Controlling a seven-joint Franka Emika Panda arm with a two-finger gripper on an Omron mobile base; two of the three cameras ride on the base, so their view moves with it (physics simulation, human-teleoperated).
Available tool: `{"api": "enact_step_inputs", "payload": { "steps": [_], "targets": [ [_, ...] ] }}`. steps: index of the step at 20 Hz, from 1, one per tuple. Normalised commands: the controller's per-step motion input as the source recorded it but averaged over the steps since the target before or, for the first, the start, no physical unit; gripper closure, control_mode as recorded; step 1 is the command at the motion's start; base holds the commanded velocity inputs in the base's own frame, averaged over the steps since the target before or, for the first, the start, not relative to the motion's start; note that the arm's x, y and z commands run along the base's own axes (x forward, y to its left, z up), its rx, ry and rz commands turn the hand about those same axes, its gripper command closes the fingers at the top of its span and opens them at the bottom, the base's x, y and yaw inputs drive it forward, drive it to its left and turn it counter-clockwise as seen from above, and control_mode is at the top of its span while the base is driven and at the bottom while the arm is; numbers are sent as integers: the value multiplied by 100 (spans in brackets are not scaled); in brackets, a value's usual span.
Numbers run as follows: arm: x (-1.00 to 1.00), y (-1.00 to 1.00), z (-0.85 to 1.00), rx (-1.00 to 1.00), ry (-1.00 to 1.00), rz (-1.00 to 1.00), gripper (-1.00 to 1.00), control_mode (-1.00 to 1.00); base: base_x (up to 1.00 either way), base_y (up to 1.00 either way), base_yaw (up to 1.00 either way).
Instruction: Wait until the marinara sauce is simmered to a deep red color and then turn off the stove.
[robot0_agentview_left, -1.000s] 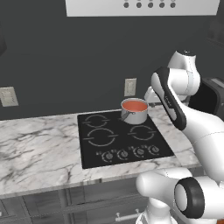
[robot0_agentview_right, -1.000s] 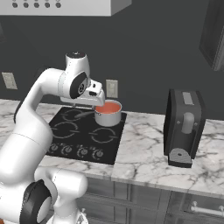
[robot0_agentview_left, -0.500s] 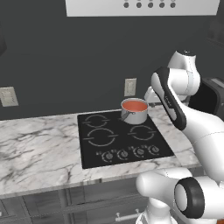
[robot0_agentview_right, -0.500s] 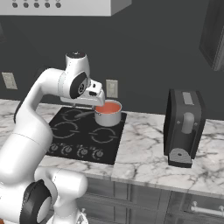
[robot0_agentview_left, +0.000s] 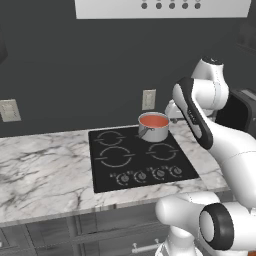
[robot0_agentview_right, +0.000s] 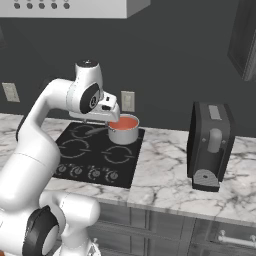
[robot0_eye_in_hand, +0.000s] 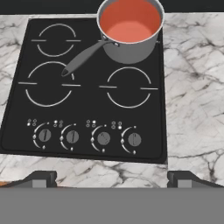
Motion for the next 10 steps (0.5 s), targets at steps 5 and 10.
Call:
{"api": "enact_step_inputs", "payload": {
  "steps": [5,10],
  "targets": [
    [0,16,-20,-5,0,0,-100,-100,0,0,0],
    [0,17,-41,-4,4,0,-100,-100,0,0,0]
  ]
}}
